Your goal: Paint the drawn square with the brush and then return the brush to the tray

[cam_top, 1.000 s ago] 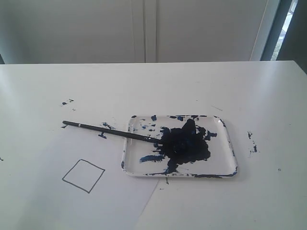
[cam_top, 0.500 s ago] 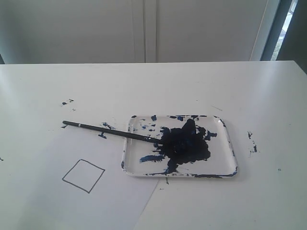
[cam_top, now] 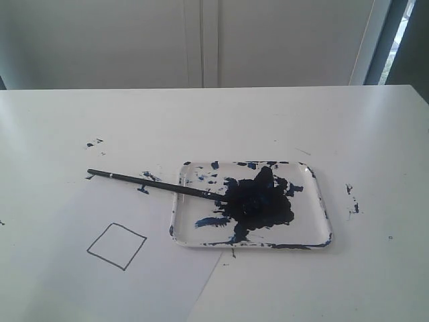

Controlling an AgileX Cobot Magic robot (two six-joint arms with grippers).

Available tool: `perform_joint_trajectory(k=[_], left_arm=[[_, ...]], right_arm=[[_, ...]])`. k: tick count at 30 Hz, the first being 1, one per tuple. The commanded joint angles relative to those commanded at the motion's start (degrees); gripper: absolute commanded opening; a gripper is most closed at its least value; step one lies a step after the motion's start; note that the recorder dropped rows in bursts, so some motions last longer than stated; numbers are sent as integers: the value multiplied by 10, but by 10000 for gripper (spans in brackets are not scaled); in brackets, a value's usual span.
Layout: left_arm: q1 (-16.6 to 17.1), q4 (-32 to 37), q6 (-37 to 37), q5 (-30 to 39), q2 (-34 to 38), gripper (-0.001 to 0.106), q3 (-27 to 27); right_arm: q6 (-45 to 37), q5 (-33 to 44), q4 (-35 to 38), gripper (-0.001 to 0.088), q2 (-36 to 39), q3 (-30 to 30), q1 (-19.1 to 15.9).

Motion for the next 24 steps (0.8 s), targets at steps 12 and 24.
perform_joint_trajectory(k=[12,24], left_arm=[[0,0,0,0,0,0,0],[0,0,0,0,0,0,0]], right_arm=[[-98,25,0,62,228,-142,99],[-197,133,0,62,466,-333,220]])
